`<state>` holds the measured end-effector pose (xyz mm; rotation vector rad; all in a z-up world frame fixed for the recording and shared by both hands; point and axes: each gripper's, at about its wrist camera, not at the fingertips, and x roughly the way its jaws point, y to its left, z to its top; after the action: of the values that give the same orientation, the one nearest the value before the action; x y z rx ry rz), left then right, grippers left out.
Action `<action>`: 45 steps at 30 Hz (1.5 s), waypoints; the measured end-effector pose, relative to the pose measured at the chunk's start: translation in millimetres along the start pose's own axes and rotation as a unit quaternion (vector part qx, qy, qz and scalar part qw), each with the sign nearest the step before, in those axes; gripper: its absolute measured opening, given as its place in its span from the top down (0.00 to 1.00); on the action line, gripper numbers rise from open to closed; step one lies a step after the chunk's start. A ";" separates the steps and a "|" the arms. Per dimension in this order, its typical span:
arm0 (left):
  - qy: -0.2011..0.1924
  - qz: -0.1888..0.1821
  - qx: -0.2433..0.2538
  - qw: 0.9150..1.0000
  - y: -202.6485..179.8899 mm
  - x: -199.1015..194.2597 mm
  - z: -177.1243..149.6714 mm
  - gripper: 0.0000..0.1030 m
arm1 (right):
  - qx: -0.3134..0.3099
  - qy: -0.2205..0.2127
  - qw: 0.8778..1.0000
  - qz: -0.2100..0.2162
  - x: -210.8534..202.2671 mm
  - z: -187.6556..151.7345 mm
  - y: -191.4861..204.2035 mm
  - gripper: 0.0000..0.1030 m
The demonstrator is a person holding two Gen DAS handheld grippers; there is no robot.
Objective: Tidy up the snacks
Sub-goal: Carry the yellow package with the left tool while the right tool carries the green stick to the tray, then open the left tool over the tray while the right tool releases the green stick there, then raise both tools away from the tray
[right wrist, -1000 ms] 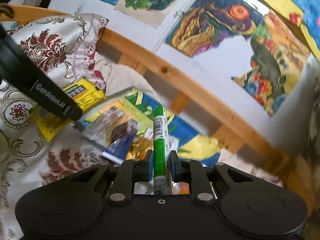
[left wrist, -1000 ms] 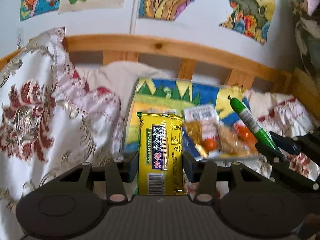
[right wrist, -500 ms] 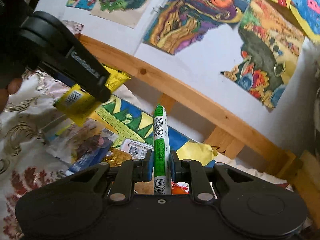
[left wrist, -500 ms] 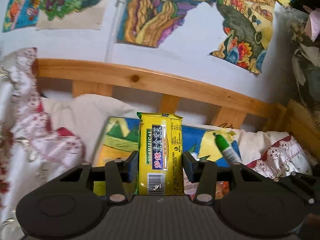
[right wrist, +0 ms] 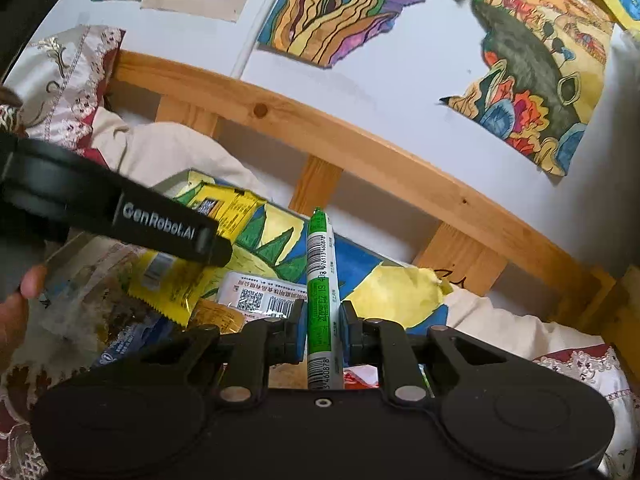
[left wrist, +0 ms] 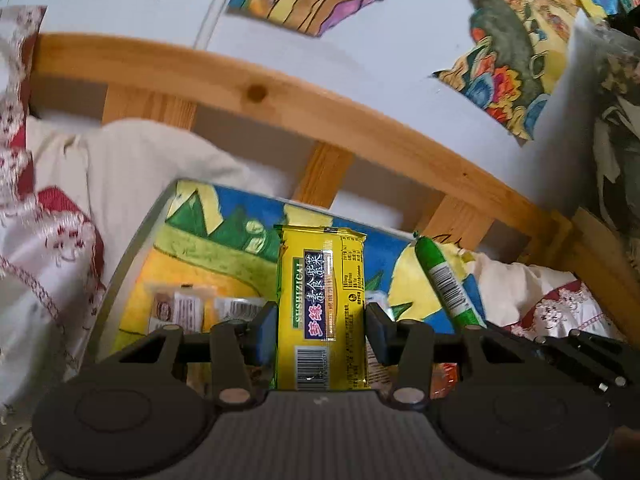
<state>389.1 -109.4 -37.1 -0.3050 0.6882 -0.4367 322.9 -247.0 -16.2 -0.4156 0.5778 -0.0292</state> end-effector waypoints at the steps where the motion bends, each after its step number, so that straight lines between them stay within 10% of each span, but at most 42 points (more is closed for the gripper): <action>1: 0.004 0.001 -0.001 1.000 2.7 3.1 -1.0 0.51 | 0.001 0.003 1.000 0.000 2.9 0.2 1.1 0.83; 27: 0.025 0.030 0.003 0.999 19.4 28.9 -11.6 0.53 | 0.071 0.060 0.995 0.025 49.1 -16.4 -0.1 0.82; 45: -0.023 0.063 0.020 0.998 -2.7 -14.5 -0.6 0.01 | 0.141 0.012 0.990 0.007 7.6 -7.1 -27.2 0.22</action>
<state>377.9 -104.8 -28.6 -0.2324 0.6490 -0.3226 327.9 -275.7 -15.0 -0.1356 0.5896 -0.1021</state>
